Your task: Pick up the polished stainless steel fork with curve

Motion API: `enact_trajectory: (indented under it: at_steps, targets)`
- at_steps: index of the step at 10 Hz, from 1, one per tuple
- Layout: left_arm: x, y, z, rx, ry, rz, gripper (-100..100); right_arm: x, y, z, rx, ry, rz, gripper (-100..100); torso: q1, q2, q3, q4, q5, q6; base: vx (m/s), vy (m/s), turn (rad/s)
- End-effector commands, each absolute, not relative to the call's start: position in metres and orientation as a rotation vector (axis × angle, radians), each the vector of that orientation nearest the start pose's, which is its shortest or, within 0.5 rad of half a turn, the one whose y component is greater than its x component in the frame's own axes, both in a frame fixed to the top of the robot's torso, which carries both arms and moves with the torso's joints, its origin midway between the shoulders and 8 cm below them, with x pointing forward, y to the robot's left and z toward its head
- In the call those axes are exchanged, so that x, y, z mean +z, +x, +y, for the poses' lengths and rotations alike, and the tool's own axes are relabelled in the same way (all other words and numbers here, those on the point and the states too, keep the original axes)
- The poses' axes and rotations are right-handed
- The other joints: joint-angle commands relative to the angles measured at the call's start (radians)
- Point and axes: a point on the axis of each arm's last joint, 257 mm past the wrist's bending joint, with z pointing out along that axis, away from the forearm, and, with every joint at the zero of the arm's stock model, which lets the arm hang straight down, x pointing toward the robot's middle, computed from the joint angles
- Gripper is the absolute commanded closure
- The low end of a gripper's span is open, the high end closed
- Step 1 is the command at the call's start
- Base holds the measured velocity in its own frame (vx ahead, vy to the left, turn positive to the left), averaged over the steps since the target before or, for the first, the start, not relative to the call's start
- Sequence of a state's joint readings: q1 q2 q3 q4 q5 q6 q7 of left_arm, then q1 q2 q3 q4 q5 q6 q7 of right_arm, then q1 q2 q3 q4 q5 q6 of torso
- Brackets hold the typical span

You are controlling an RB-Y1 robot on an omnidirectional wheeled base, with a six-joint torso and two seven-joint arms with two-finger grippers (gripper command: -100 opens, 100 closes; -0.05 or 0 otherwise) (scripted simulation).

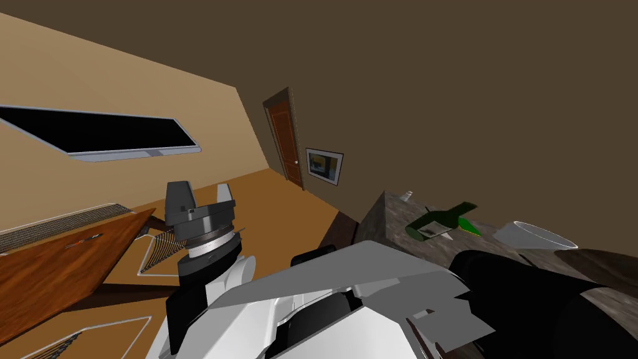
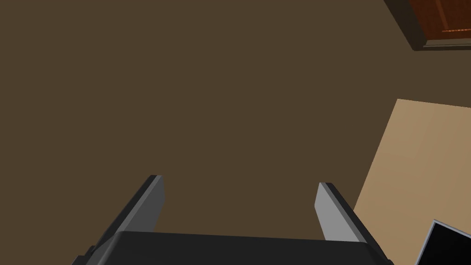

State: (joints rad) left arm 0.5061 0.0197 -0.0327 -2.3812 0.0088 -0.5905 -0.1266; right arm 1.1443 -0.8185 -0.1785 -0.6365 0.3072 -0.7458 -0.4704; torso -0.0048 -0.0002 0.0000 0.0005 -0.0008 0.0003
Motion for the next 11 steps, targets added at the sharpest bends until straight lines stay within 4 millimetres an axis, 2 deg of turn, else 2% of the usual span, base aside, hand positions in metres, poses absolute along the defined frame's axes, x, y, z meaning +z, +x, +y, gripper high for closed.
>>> enact_trajectory:
  at_steps: [1, 3, 6, 11]
  targets:
    - [0.081, 0.305, 0.261, -1.258, -0.464, 0.515, 0, -0.358, -0.278, -0.675, -0.253, 1.678, 2.136, -100, 0.000, 0.000, 0.000, 0.000, 0.000, 0.000, 0.021, -0.096, 0.294]
    - [0.081, 0.305, 0.261, -1.258, -0.464, 0.515, 0, -0.348, -0.292, -0.682, -0.299, 1.686, 2.161, -100, -0.002, 0.000, 0.000, 0.000, -0.001, 0.000, -0.007, -0.095, 0.183]
    - [0.081, 0.305, 0.261, -1.259, -0.464, 0.515, 0, -0.339, -0.298, -0.691, -0.327, 1.675, 2.210, -100, -0.002, 0.001, 0.000, 0.000, -0.001, -0.001, -0.020, -0.107, 0.226]
    - [0.081, 0.305, 0.261, -1.258, -0.464, 0.515, 0, -0.337, -0.294, -0.698, -0.324, 1.654, 2.279, -100, -0.006, 0.001, 0.001, 0.000, -0.002, 0.000, -0.032, -0.136, 0.243]
